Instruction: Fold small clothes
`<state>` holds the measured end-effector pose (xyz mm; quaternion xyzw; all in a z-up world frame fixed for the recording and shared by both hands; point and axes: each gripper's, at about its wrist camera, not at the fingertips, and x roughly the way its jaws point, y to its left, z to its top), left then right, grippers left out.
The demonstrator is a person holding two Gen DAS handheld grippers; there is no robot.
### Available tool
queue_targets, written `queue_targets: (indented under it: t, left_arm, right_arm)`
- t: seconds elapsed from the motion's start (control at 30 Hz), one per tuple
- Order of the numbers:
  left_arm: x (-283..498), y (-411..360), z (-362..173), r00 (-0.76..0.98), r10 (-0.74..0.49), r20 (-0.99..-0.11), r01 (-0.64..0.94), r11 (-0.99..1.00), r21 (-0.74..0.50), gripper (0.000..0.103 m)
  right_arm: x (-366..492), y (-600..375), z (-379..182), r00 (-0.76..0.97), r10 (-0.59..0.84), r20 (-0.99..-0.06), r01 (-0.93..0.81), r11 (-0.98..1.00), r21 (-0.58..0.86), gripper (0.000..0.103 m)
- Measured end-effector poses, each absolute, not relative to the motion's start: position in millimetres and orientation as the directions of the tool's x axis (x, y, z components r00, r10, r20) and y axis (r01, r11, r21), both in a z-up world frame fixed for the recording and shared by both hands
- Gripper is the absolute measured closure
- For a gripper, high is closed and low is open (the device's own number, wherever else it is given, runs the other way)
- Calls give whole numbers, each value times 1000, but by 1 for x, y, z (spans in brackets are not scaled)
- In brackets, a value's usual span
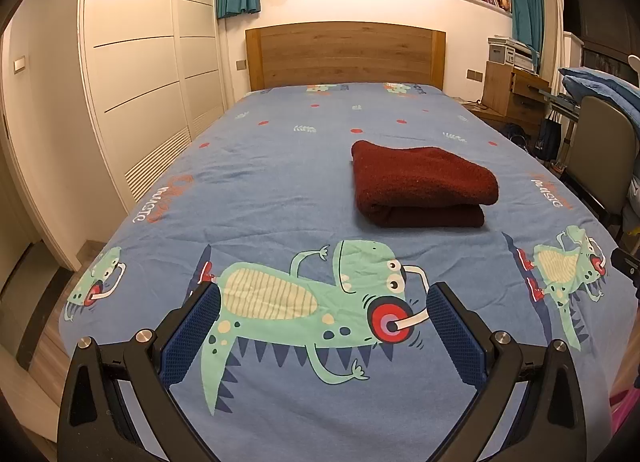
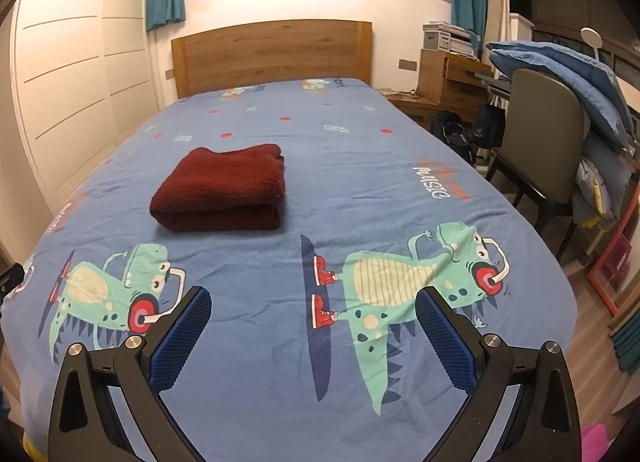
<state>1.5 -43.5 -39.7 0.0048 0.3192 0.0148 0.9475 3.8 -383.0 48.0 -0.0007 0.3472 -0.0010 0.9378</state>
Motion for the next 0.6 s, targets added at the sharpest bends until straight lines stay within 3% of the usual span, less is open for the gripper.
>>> queue_targets:
  t: [0.6]
  left_arm:
    - [1, -44, -42, 793, 29, -608, -26, 1000, 14, 1]
  right_arm:
    - [7, -383, 43, 751, -6, -660, 3, 1000, -6, 1]
